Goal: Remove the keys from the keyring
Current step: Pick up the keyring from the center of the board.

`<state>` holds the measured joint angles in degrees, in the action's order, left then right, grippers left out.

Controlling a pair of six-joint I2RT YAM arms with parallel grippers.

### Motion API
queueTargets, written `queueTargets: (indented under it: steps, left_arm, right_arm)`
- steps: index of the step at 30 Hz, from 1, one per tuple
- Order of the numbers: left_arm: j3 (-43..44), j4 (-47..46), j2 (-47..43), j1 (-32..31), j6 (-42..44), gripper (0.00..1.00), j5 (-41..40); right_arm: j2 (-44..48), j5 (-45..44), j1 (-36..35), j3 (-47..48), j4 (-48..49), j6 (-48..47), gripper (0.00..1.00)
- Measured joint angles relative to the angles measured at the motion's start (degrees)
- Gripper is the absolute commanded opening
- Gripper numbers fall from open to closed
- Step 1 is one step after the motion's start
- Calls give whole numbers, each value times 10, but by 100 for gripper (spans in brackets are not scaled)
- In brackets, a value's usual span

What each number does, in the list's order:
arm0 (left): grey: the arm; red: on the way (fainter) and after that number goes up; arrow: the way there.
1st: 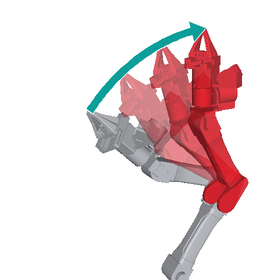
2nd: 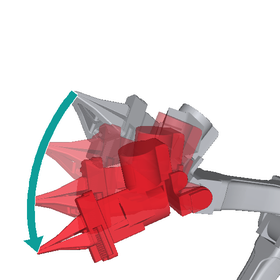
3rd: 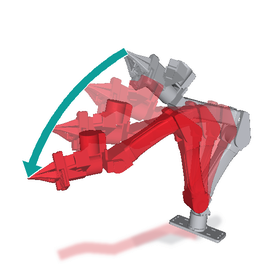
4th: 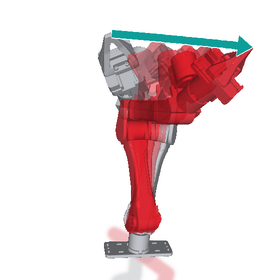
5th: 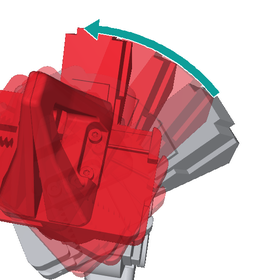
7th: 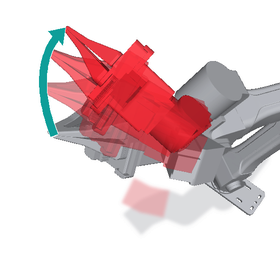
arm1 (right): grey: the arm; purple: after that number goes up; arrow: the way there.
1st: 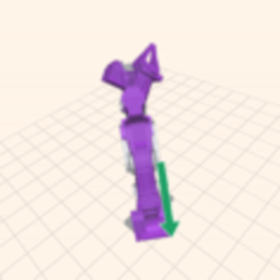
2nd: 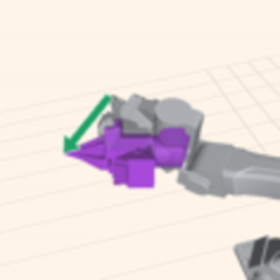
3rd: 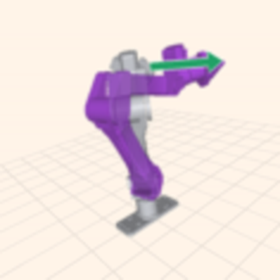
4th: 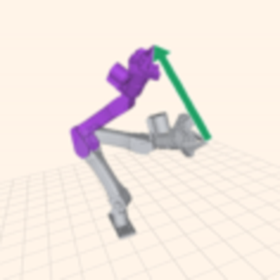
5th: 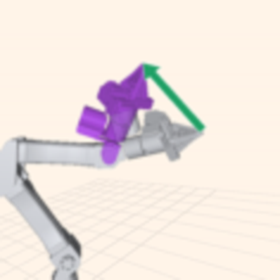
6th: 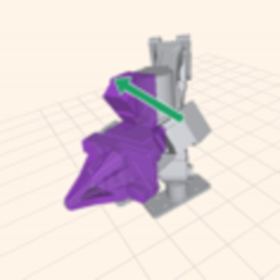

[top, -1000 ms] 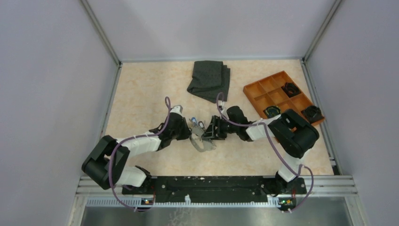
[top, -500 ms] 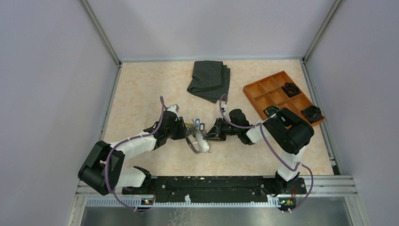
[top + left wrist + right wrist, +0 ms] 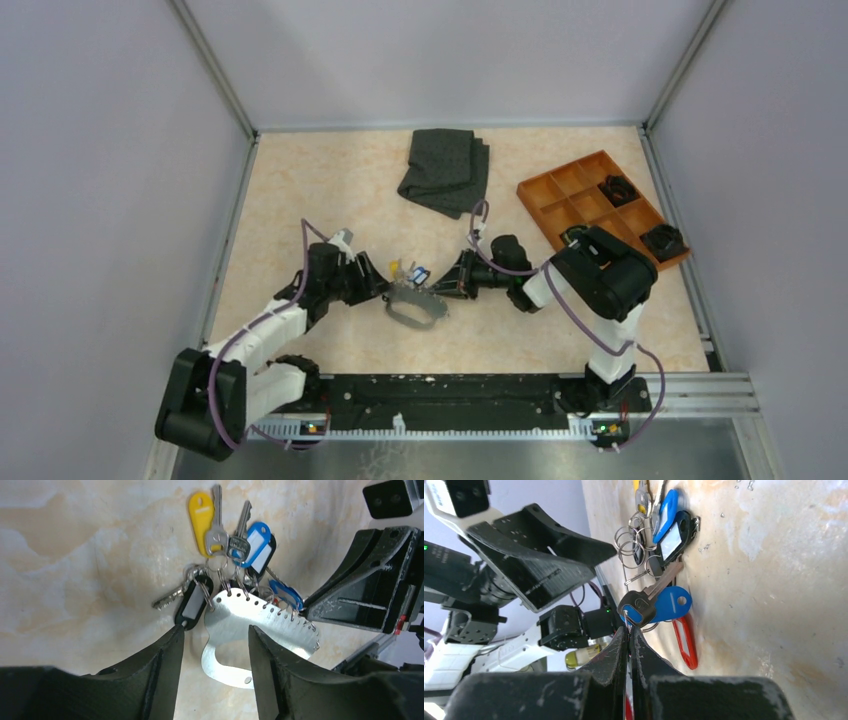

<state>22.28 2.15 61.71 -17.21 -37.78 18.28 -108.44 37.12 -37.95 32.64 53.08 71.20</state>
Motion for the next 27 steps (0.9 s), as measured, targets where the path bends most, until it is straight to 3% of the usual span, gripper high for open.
queueTargets:
  steps: [12, 20, 27]
  left_arm:
    - [-96, -7, -96, 16, -88, 62, 67]
    - [-197, -159, -111, 17, -240, 64, 123]
    - [-208, -267, -90, -2, -329, 58, 124]
  right_arm:
    - [-1, -14, 0, -23, 38, 58, 0]
    - [-2, -33, 0, -37, 70, 90, 0]
    - [-2, -47, -3, -45, 87, 103, 0]
